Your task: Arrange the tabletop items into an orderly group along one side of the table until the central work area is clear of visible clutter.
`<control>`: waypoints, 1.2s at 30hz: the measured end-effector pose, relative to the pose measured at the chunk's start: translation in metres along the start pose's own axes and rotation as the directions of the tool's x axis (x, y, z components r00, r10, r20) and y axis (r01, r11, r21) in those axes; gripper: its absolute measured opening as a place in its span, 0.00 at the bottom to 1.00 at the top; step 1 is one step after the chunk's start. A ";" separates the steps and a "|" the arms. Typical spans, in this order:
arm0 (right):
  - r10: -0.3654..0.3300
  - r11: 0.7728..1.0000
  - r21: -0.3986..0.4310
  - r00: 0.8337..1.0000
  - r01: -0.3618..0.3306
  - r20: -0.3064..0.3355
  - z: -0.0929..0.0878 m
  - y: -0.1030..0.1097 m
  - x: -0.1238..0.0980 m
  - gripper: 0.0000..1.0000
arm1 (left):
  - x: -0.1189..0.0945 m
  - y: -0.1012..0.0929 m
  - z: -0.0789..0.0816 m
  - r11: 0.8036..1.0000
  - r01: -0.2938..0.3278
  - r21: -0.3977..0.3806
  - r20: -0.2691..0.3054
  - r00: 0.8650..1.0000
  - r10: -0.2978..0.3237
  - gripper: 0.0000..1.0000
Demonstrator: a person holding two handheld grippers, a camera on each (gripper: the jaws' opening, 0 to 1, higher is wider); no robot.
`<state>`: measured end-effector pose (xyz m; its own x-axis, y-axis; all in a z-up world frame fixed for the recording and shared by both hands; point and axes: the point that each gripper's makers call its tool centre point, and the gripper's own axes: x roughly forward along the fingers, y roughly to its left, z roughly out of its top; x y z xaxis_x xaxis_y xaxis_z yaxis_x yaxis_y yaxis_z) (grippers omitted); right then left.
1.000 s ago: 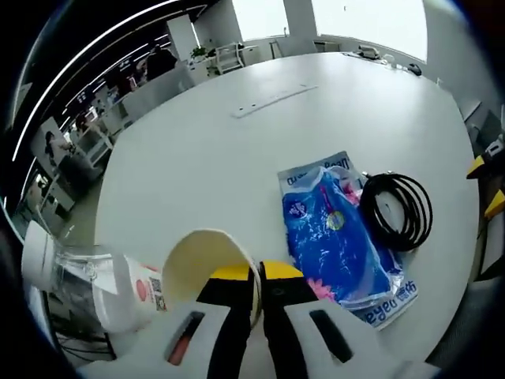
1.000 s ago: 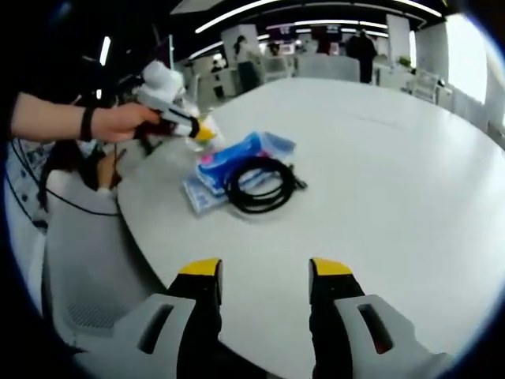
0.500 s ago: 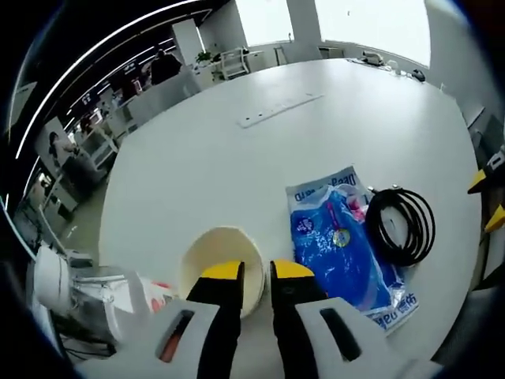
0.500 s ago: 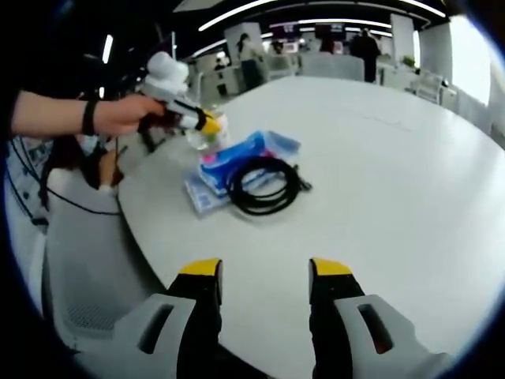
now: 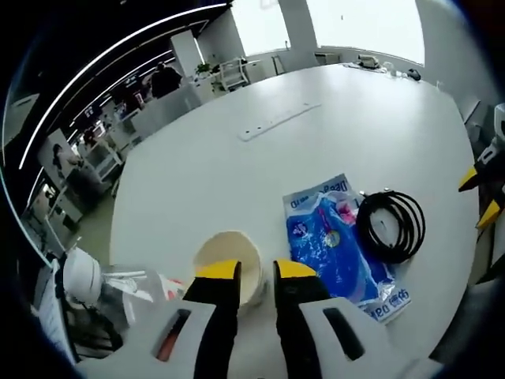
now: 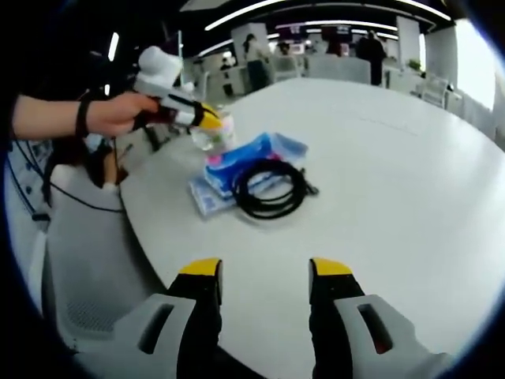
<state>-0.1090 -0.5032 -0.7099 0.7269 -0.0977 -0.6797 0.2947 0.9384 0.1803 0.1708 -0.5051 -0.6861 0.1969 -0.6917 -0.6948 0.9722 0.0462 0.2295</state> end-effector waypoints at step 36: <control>-0.001 1.000 0.018 1.000 0.000 0.021 -0.016 0.008 -0.010 0.42 | -0.071 -0.004 -0.031 0.986 -0.092 -0.138 0.046 0.994 0.099 0.16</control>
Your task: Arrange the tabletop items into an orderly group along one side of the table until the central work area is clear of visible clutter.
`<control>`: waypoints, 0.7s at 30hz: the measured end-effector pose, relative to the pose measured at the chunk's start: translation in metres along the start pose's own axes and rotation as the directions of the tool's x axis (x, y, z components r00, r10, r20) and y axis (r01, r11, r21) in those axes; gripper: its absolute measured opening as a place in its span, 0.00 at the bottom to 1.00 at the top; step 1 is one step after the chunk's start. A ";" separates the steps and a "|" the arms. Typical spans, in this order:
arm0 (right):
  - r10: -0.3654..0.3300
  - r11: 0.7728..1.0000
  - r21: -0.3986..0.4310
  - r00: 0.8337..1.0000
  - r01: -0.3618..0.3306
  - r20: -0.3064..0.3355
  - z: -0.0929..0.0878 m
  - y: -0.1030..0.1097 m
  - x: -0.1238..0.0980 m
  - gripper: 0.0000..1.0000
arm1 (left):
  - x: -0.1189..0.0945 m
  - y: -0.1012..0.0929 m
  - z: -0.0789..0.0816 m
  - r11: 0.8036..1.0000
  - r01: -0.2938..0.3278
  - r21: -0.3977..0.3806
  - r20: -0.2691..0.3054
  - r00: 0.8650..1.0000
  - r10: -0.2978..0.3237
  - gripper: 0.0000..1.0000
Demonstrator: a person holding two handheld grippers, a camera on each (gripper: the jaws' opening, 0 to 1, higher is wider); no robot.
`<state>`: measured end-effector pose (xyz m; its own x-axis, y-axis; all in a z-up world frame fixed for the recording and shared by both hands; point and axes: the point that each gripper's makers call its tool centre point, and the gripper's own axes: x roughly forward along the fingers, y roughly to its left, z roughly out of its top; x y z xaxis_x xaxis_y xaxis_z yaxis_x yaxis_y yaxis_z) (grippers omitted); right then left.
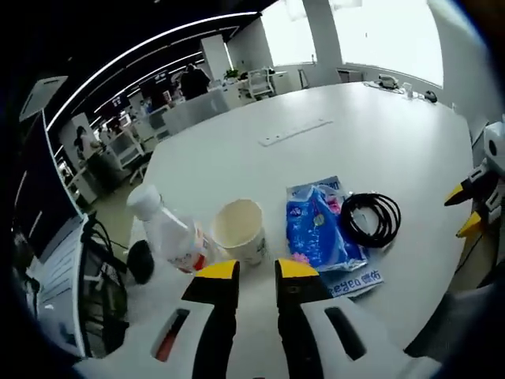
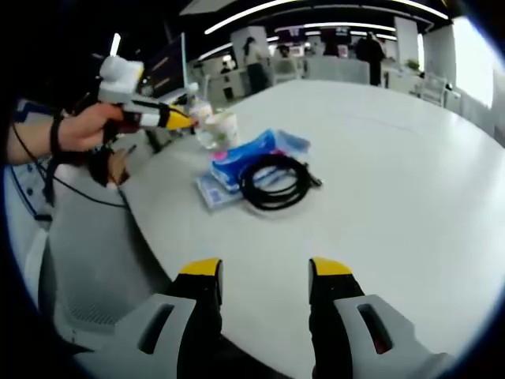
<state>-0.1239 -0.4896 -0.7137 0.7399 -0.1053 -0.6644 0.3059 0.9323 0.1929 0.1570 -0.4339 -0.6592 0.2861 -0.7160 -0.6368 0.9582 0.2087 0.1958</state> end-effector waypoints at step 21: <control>-0.027 0.999 0.038 1.000 0.027 -0.006 -0.010 -0.011 -0.004 0.42 | -0.033 -0.003 -0.043 0.981 -0.020 -0.191 -0.032 0.999 0.014 0.19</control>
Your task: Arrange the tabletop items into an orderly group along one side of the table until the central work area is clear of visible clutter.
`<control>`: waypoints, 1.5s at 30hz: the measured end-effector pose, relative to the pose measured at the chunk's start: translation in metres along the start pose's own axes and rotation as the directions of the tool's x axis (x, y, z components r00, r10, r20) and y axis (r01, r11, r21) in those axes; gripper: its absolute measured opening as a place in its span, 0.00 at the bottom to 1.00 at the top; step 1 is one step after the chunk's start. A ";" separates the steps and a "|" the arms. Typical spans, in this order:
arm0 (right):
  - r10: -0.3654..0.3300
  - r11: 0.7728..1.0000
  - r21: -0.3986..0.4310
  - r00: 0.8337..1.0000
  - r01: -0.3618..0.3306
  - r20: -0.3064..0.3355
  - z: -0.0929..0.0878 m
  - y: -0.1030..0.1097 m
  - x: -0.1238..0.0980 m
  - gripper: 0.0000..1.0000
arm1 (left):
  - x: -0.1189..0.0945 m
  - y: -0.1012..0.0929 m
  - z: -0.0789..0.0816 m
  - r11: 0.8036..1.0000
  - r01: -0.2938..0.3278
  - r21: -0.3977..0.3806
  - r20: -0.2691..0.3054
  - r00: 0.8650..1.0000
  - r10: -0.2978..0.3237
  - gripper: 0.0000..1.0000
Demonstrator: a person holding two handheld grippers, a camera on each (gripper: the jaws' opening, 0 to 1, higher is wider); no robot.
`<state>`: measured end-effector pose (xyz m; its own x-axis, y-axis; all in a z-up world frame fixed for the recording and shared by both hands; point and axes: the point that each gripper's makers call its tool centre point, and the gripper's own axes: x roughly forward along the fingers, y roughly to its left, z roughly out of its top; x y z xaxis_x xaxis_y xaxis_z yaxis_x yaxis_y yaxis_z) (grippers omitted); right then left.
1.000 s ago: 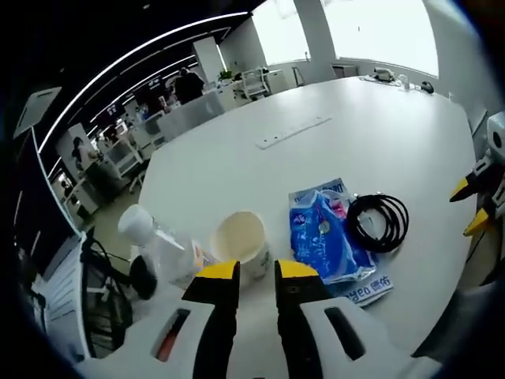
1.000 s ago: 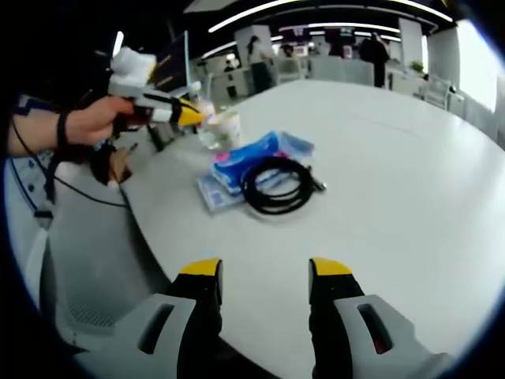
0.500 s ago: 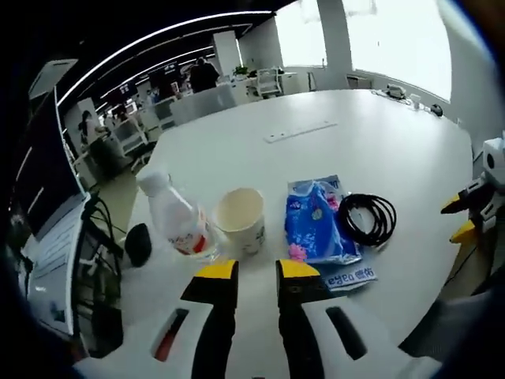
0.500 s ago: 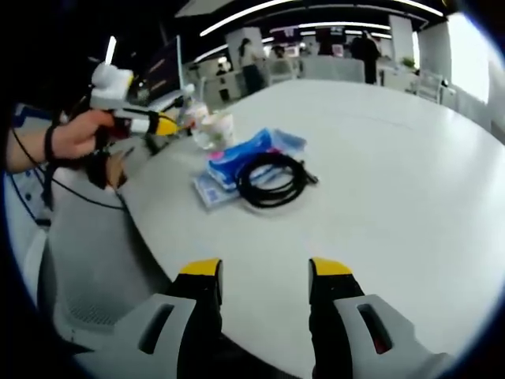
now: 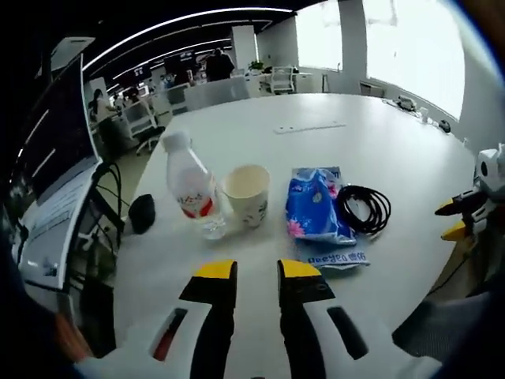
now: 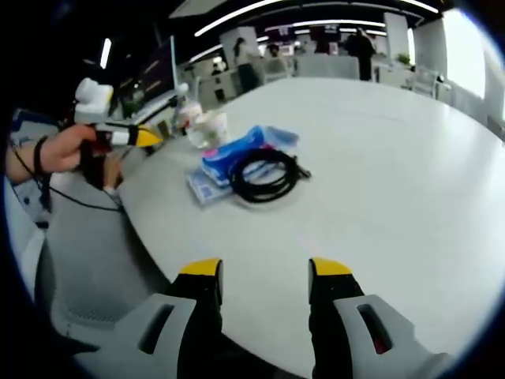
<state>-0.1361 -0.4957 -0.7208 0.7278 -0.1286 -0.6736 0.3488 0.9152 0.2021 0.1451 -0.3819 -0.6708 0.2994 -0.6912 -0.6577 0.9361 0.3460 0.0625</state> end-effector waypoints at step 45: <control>0.054 0.998 -0.033 0.999 -0.054 -0.002 0.033 0.032 0.041 0.38 | -0.024 -0.115 -0.031 0.981 0.196 -0.012 -0.022 0.980 -0.196 0.23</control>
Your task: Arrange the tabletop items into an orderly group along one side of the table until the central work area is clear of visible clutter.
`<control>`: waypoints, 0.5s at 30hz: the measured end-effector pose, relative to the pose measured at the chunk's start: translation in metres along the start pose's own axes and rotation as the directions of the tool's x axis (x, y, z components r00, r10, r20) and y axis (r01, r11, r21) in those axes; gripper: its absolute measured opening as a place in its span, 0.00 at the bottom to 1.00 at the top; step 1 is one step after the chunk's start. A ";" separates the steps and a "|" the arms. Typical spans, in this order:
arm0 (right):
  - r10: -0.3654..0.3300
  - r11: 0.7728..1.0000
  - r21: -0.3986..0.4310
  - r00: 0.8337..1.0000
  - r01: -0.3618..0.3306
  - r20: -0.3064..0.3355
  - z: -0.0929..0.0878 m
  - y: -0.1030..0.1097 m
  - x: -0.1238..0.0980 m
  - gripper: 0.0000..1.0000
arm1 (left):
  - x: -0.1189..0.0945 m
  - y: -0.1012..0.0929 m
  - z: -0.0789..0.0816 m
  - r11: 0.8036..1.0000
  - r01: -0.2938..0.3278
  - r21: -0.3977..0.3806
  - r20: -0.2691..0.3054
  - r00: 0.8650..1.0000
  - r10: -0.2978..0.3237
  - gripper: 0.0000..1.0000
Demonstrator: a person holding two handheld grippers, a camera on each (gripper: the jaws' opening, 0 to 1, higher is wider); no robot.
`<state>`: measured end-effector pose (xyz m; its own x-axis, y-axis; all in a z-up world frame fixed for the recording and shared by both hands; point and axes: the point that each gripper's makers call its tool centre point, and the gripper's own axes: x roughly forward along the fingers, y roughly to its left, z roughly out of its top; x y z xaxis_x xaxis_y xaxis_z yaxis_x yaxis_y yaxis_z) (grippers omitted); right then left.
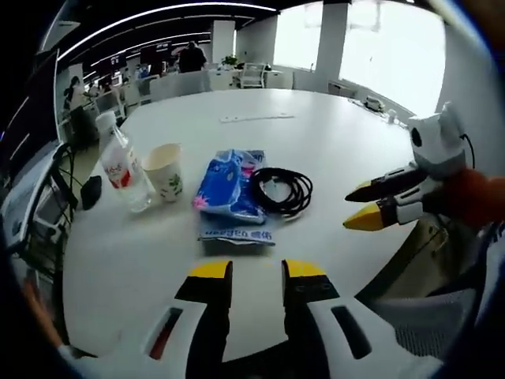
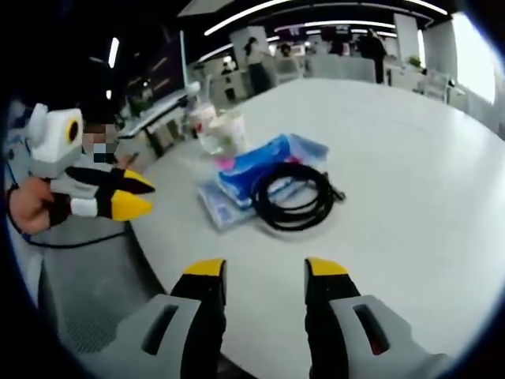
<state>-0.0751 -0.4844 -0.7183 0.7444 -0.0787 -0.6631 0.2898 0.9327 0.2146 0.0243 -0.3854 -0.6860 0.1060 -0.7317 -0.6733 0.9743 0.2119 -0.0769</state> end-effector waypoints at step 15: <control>-0.039 0.999 0.018 0.999 0.039 0.003 0.024 -0.035 0.019 0.34 | -0.006 0.008 -0.001 0.999 -0.013 -0.030 0.000 1.000 0.013 0.25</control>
<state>-0.0565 -0.5267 -0.7212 0.7344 -0.1160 -0.6687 0.3295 0.9223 0.2018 0.0310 -0.3784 -0.6830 0.1187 -0.7292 -0.6739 0.9665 0.2403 -0.0899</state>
